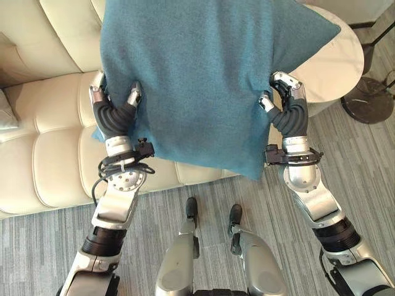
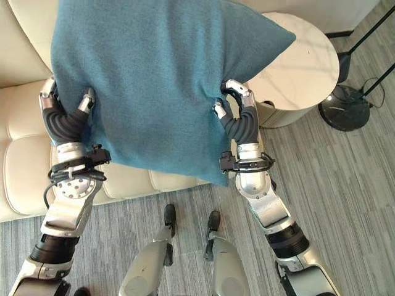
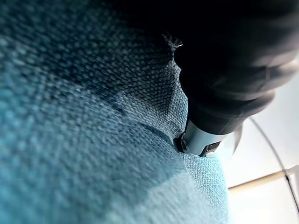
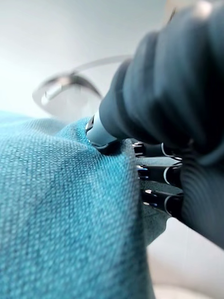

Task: Pick up all the scattered cushions and arrange them neatly on the sofa.

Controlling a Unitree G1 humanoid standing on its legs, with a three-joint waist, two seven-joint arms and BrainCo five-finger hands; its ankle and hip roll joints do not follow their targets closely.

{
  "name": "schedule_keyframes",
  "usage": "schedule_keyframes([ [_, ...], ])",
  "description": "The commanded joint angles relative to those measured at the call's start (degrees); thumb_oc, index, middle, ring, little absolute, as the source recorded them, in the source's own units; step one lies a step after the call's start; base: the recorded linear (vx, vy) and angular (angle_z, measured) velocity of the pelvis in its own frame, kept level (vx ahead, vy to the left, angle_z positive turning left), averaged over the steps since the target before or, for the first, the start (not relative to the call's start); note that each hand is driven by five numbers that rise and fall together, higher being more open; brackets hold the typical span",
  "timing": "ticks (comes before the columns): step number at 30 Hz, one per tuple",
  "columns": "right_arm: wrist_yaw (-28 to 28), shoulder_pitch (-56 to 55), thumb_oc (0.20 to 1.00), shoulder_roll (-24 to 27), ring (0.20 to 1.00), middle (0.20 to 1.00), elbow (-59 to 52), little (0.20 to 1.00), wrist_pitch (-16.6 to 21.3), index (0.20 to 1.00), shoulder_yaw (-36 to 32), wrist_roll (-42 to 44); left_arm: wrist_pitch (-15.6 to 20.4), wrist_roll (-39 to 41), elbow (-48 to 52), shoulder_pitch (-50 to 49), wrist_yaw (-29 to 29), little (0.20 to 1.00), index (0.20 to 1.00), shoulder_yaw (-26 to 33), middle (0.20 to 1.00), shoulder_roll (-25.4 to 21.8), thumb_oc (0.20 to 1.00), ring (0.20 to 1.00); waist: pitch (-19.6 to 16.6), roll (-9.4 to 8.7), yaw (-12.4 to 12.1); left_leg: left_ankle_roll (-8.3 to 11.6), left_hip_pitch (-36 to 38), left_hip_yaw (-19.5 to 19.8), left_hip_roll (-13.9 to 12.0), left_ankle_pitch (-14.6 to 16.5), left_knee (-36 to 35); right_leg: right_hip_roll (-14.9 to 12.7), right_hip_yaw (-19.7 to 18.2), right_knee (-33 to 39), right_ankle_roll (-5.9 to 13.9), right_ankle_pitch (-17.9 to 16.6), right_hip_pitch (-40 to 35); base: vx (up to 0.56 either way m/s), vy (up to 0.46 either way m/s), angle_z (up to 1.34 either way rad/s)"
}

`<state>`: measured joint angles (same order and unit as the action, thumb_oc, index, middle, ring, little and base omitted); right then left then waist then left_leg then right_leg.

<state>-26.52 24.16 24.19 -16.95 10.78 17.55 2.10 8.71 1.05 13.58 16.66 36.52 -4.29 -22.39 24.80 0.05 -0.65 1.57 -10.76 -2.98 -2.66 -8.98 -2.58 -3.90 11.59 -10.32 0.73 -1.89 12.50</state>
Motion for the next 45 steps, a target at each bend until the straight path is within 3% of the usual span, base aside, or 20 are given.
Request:
schedule_keyframes([
  [1, 0.57, -0.03, 0.200, -5.17, 0.200, 0.200, -6.18, 0.200, 9.23, 0.200, 5.14, -4.46, 9.12, -5.46, 8.24, -1.57, -0.24, 0.200, 0.200, -4.36, 0.200, -1.41, 0.200, 0.200, -13.18, -4.17, 0.26, 1.91, 2.70, -0.81, 0.73, 5.58, -1.04, -3.42, -5.35, 9.27, 7.97, -0.69, -2.81, 0.07, 0.044, 0.01],
  [7, 0.23, -1.43, 0.200, -5.06, 0.200, 0.200, -8.56, 0.200, 9.56, 0.200, 5.08, -4.28, 10.49, -3.43, 11.11, -3.42, -0.44, 0.200, 0.200, -4.31, 0.200, -1.72, 0.200, 0.200, -15.26, -4.59, 0.15, 1.49, 4.37, -1.01, 1.04, 6.13, -1.57, -3.63, -5.56, 9.57, 8.29, -0.52, -4.04, 0.06, 0.036, -0.01],
  [15, 2.37, -3.13, 0.200, -7.44, 0.200, 0.200, -13.96, 0.200, 12.72, 0.200, 7.40, 1.46, 12.73, 0.60, 16.69, -4.00, -1.02, 0.200, 0.200, -7.42, 0.200, -0.76, 0.200, 0.200, -17.32, -5.41, 0.16, 0.73, 6.26, -1.22, 1.44, 7.22, -1.64, -3.98, -6.09, 9.76, 8.69, -0.49, -5.47, 0.04, 0.040, -0.01],
  [18, 2.90, -2.61, 0.200, -7.54, 0.200, 0.200, -14.73, 0.200, 13.15, 0.200, 7.49, 2.14, 13.42, 2.16, 17.12, -2.80, -1.69, 0.200, 0.200, -8.43, 0.200, -1.03, 0.200, 0.200, -17.03, -5.86, -0.06, 0.44, 6.05, -1.08, 1.77, 7.45, -1.36, -4.25, -6.15, 9.22, 8.95, -0.35, -5.23, -0.03, 0.026, 0.01],
  [25, 1.53, -0.64, 0.200, -7.46, 0.200, 0.200, -14.65, 0.200, 12.64, 0.200, 7.58, -0.22, 13.40, 2.24, 15.64, 0.37, -2.44, 0.200, 0.200, -11.17, 0.200, -2.23, 0.200, 0.200, -12.62, -5.93, -0.35, -0.49, 3.75, -1.24, 1.60, 6.77, 0.01, -3.44, -8.74, 1.71, 9.31, 1.13, -1.41, -0.16, 0.025, 0.01],
  [26, 1.22, -0.26, 0.200, -7.28, 0.200, 0.200, -14.28, 0.200, 12.16, 0.200, 7.49, -0.81, 13.24, 3.47, 14.73, 0.99, -3.33, 0.200, 0.200, -11.95, 0.200, -2.30, 0.200, 0.200, -12.15, -5.51, -0.37, -0.62, 2.00, -0.85, 1.28, 5.85, 0.55, -2.20, -10.87, -1.22, 8.45, 2.88, -1.58, -0.15, -0.014, 0.10],
  [30, 0.98, 0.23, 0.200, -6.46, 0.200, 0.200, -13.48, 0.200, 11.14, 0.200, 6.40, -1.98, 12.50, 5.95, 13.50, 2.17, -5.78, 0.200, 0.200, -12.52, 0.200, -2.59, 0.200, 0.200, -13.08, -5.06, -1.55, -0.36, -2.22, 1.10, 0.98, 4.17, 1.79, -0.80, -13.48, -6.15, 6.76, 7.04, -3.53, -0.11, -0.051, 0.24],
  [34, 0.47, 0.77, 0.200, -6.80, 0.200, 0.200, -12.83, 0.200, 10.76, 0.200, 5.16, -2.05, 11.87, 6.66, 12.97, 4.00, -6.19, 0.200, 0.200, -12.42, 0.200, -2.43, 0.200, 0.200, -13.98, -5.42, -3.27, 0.02, -5.32, 2.28, 1.49, 2.80, 2.92, 0.11, -14.78, -5.20, 6.28, 9.14, -7.33, -0.14, -0.146, 0.41],
  [36, 0.23, 2.07, 0.200, -7.36, 0.200, 0.200, -12.49, 0.200, 11.05, 0.200, 5.00, -1.35, 11.86, 6.13, 13.25, 4.50, -6.18, 0.200, 0.200, -11.39, 0.200, -2.70, 0.200, 0.200, -13.89, -5.78, -5.05, 1.19, -8.81, 2.95, 1.61, 0.89, 4.50, 1.63, -15.88, -1.63, 5.16, 12.21, -10.30, -0.21, -0.197, 0.20],
  [39, 0.43, 2.06, 0.200, -7.18, 0.200, 0.200, -11.88, 0.200, 11.39, 0.200, 4.71, -0.21, 11.72, 6.34, 13.59, 3.20, -6.71, 0.200, 0.200, -9.91, 0.200, -2.97, 0.200, 0.200, -14.12, -5.45, -5.96, 2.70, -11.00, 4.19, 1.04, -1.11, 5.85, 3.37, -15.64, 2.39, 3.38, 14.09, -12.51, -0.13, -0.175, 0.33],
  [42, 0.88, 1.28, 0.200, -5.98, 0.200, 0.200, -11.82, 0.200, 11.96, 0.200, 4.69, 0.62, 11.26, 5.60, 14.38, 0.94, -6.38, 0.200, 0.200, -7.93, 0.200, -3.48, 0.200, 0.200, -12.98, -3.59, -5.48, 5.11, -11.64, 5.67, -0.54, -4.40, 5.63, 6.11, -14.36, 2.39, 1.75, 15.20, -12.52, -0.16, -0.184, 0.28],
  [45, 1.34, 1.07, 0.200, -5.33, 0.200, 0.200, -10.92, 0.200, 12.20, 0.200, 4.88, 2.11, 11.25, 5.18, 14.58, -0.41, -6.17, 0.200, 0.200, -6.49, 0.200, -3.77, 0.200, 0.200, -11.79, -2.40, -5.06, 5.87, -12.20, 5.46, -1.70, -5.28, 4.02, 7.23, -12.53, 1.70, 1.00, 15.17, -11.76, -0.24, -0.116, 0.46],
])
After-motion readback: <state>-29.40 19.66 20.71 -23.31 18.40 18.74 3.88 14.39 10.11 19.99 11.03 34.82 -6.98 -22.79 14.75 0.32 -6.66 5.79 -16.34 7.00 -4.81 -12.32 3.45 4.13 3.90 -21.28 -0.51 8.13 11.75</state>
